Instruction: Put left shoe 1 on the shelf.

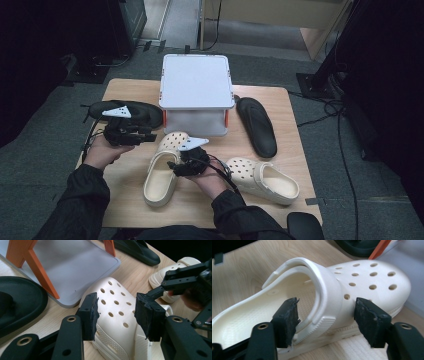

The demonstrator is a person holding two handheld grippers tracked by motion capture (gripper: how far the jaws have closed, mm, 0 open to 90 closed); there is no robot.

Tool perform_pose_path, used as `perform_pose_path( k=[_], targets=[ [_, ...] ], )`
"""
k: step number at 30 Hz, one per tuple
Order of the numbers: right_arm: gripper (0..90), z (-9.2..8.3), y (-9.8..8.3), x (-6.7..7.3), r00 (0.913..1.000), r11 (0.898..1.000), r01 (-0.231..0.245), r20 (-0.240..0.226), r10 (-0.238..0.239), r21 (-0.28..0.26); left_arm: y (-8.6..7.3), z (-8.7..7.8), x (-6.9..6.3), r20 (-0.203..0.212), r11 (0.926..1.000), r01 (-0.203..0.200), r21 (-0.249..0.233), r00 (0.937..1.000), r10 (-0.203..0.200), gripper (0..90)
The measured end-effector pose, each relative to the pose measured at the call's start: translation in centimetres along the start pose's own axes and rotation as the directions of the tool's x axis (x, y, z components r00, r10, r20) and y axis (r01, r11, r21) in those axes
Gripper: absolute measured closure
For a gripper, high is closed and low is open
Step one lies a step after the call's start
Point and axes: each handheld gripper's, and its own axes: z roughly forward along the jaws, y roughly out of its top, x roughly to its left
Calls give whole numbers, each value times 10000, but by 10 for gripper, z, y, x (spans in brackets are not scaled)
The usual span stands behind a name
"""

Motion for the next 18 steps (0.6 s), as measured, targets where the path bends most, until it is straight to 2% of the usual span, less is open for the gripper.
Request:
perform_pose_path(
  k=[1, 2, 7, 12, 18],
  targets=[
    [364, 0, 0, 0, 10000, 10000, 0, 0, 0, 0, 0, 0, 0, 0, 10000, 0, 0, 10000, 0, 536],
    [379, 0, -1, -4, 9993, 9994, -331, -198, 329, -66, 0, 0, 0, -22, 10000, -10, 25, 10000, 10, 535],
    [450, -4, 1, -7, 9981, 9989, -451, -409, 458, 160, -1, -2, 1, -100, 10000, -30, 23, 9999, 30, 535],
    [592, -12, 1, -10, 9980, 9985, -463, -407, 475, 299, 0, -2, 1, -208, 10000, 18, -12, 9998, -19, 537],
    [757, -23, 4, -19, 9957, 9957, -900, -206, 905, 221, 3, -3, -1, -381, 10000, -81, 12, 9992, 81, 537]
  ],
)
